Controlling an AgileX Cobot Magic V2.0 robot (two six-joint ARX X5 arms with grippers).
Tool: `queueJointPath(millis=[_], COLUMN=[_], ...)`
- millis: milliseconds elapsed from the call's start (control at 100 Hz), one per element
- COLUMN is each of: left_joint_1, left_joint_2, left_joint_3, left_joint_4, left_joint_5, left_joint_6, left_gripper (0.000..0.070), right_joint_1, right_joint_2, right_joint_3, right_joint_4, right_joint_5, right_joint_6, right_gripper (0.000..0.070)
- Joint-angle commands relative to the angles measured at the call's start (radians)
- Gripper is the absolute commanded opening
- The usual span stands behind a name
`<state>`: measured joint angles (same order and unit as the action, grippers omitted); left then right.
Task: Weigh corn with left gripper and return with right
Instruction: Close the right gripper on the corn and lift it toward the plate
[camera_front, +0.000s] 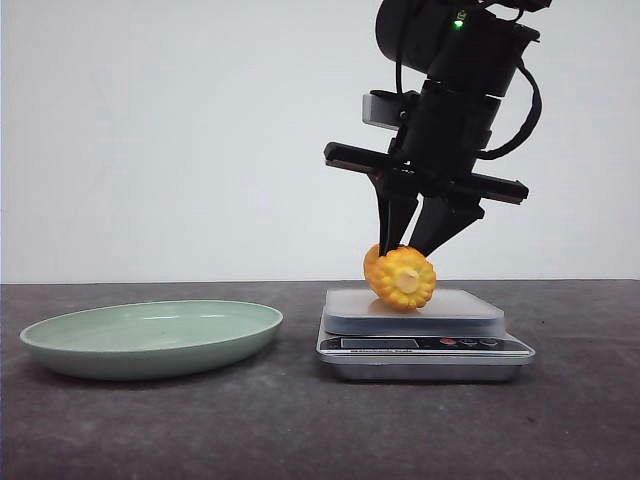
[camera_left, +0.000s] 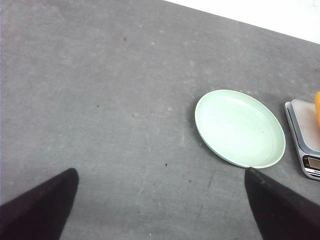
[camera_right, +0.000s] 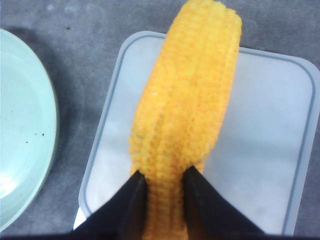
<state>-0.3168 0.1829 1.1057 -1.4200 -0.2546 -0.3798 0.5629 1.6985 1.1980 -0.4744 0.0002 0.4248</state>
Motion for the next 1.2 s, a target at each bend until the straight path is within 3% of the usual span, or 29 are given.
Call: queueJointPath(millis=[0, 130, 450, 570, 780, 1190], left_joint_1=[-0.001, -0.001, -0.001, -0.001, -0.001, -0.001], left_joint_2=[0.002, 0.002, 0.002, 0.002, 0.002, 0.002], left_joint_3=[0.010, 0.010, 0.010, 0.010, 0.010, 0.010], left_joint_4=[-0.018, -0.018, 0.005, 0.023, 0.022, 0.021], left_joint_5=[0.002, 0.002, 0.002, 0.002, 0.002, 0.002], left_joint_6=[0.018, 0.020, 0.019, 0.021, 0.021, 0.020], left_gripper=[0.0631, 0.0631, 0.0632, 0.0631, 0.0631, 0.0631], right_joint_1=[0.007, 0.023, 0.165, 0.228, 0.275, 0.308], right_joint_2=[-0.011, -0.101, -0.190, -0.128, 0.042, 0.312], right_joint_3=[0.020, 0.024, 0.158, 0.250, 0.392, 0.407], right_joint_4=[0.010, 0.014, 0.026, 0.075, 0.039, 0.069], right_joint_5=[0.008, 0.006, -0.028, -0.026, -0.029, -0.026], right_joint_6=[0.001, -0.040, -0.033, -0.005, 0.007, 0.085], right_gripper=[0.0000, 0.0000, 0.0000, 0.0000, 0.0000, 0.0000])
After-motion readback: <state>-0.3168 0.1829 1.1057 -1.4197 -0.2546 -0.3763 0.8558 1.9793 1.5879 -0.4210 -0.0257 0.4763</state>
